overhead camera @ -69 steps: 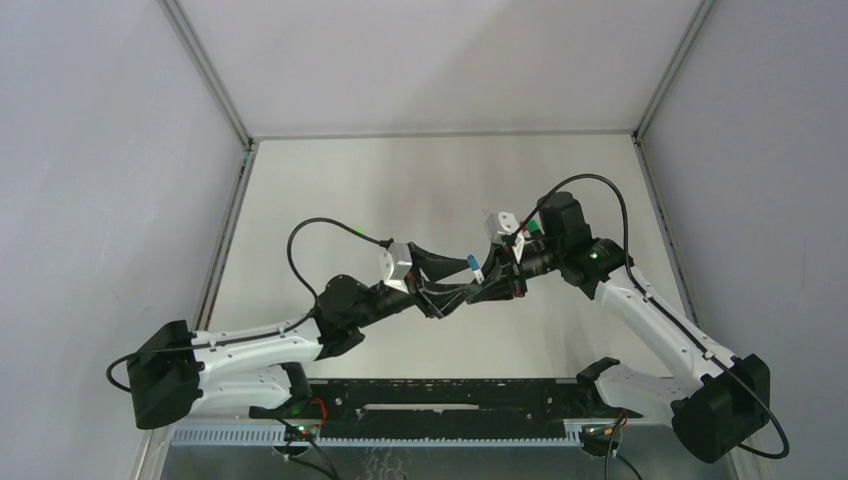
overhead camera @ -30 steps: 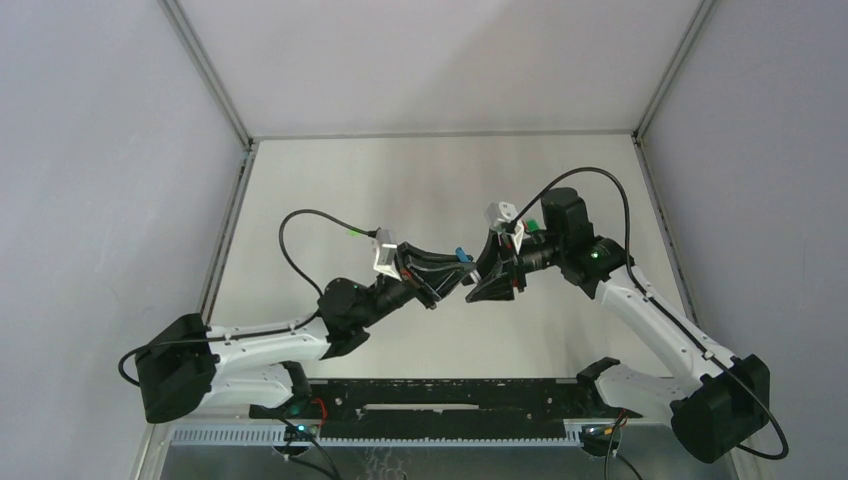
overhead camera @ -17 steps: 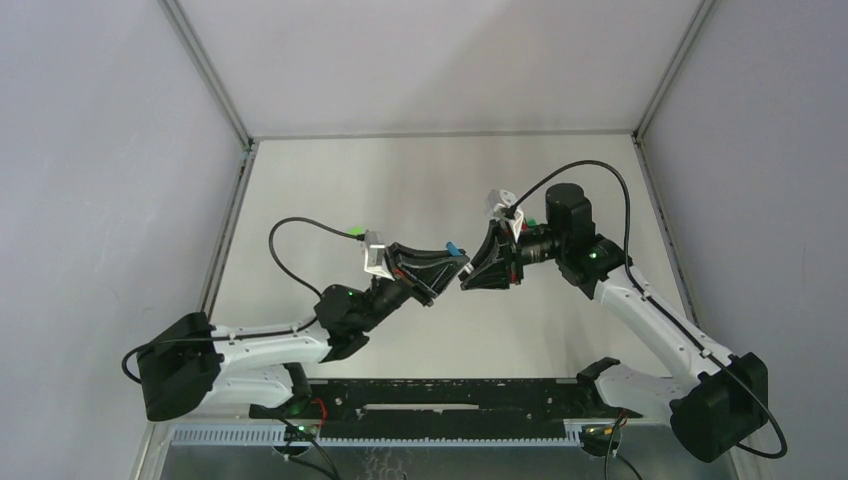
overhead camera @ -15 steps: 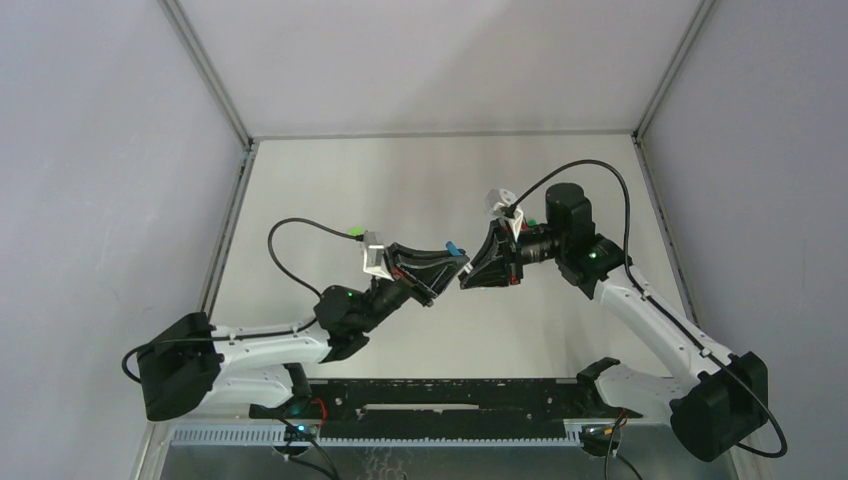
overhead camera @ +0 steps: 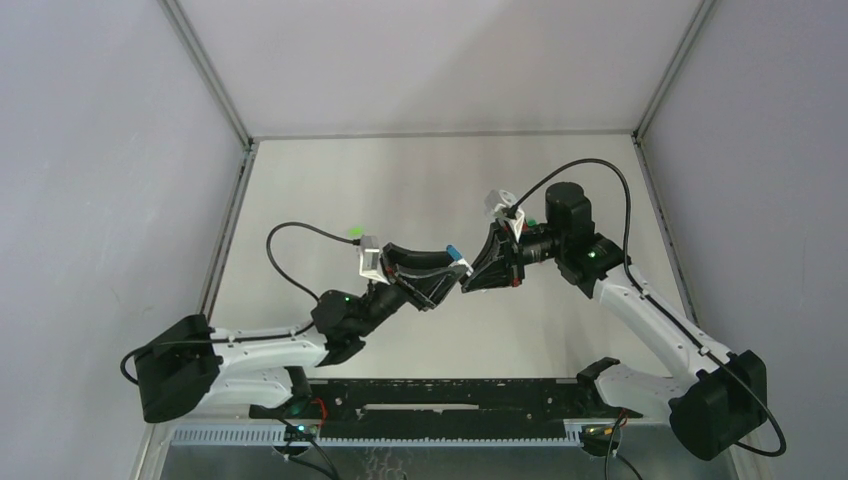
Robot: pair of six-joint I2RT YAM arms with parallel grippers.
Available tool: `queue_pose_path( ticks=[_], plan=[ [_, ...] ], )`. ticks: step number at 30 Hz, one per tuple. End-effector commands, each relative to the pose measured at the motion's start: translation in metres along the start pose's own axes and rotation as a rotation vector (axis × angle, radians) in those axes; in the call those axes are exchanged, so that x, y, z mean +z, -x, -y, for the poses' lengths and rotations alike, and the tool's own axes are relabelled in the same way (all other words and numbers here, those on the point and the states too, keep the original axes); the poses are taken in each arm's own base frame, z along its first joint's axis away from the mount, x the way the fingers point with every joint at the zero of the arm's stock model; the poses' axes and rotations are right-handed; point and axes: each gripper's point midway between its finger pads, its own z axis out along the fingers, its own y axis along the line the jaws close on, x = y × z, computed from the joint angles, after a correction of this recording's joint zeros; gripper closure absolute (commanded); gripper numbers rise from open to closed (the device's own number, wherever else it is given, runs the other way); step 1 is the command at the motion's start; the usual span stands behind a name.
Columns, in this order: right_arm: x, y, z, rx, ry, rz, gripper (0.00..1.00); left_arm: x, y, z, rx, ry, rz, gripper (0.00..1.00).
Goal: Insert the pens into the pen caps
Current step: Press the pen cap onto the pen.
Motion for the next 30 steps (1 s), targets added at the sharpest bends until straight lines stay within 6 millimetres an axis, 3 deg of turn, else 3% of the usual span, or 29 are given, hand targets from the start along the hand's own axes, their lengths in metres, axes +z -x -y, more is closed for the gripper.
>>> queue_pose_path(
  ticks=[1, 6, 12, 20, 30],
  plan=[
    [-0.002, -0.001, -0.006, -0.033, 0.036, 0.001, 1.0, -0.015, 0.005, 0.006, -0.005, -0.029, 0.008, 0.43],
    [-0.002, -0.002, -0.005, -0.038, 0.041, -0.003, 1.0, -0.03, 0.007, 0.008, 0.02, -0.032, -0.025, 0.23],
    [-0.001, -0.004, -0.005, -0.034, 0.044, -0.007, 1.0, -0.034, 0.024, 0.017, 0.077, -0.029, -0.086, 0.0],
    [0.001, -0.007, -0.004, -0.03, 0.054, -0.012, 1.0, -0.015, 0.054, 0.015, -0.02, 0.055, -0.135, 0.01],
    [0.002, -0.007, -0.004, -0.026, 0.053, -0.014, 1.0, 0.014, 0.056, 0.026, -0.051, 0.027, -0.176, 0.29]
  ],
)
